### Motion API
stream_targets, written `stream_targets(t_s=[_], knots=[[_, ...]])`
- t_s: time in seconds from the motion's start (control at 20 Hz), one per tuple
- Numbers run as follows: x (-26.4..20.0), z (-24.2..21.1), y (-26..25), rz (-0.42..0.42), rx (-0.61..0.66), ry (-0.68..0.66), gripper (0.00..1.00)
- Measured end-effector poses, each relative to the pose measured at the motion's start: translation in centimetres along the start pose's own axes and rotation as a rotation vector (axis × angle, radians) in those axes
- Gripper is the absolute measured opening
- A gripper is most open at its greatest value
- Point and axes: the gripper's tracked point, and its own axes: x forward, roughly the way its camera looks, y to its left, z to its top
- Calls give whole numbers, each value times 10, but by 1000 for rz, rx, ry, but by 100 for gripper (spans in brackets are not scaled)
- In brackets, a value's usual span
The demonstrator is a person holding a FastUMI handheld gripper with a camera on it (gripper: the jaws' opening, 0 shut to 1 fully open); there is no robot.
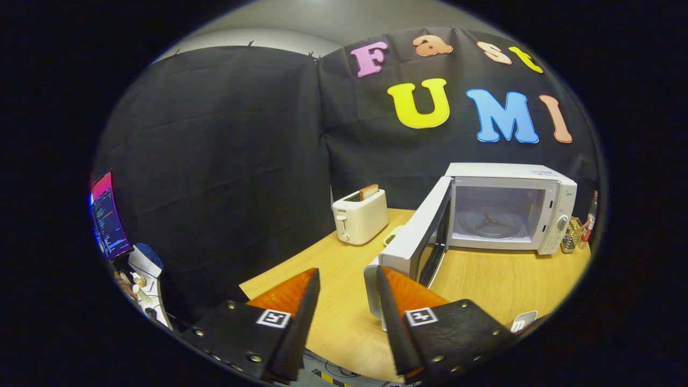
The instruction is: Open the microwave, put the food inside, and close the microwave door.
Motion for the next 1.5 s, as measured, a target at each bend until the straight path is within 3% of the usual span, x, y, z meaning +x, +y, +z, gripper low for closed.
stream_targets(t_s=[0.1,0.4,0.65,1.05,1.5], knots=[[-19,13,-19,-29,8,-39,98],[-64,31,-100,-169,75,-88,99],[-104,16,-179,-312,132,-79,99],[-150,-33,-277,-486,308,-38,99],[-166,-125,-322,-570,530,98,96]])
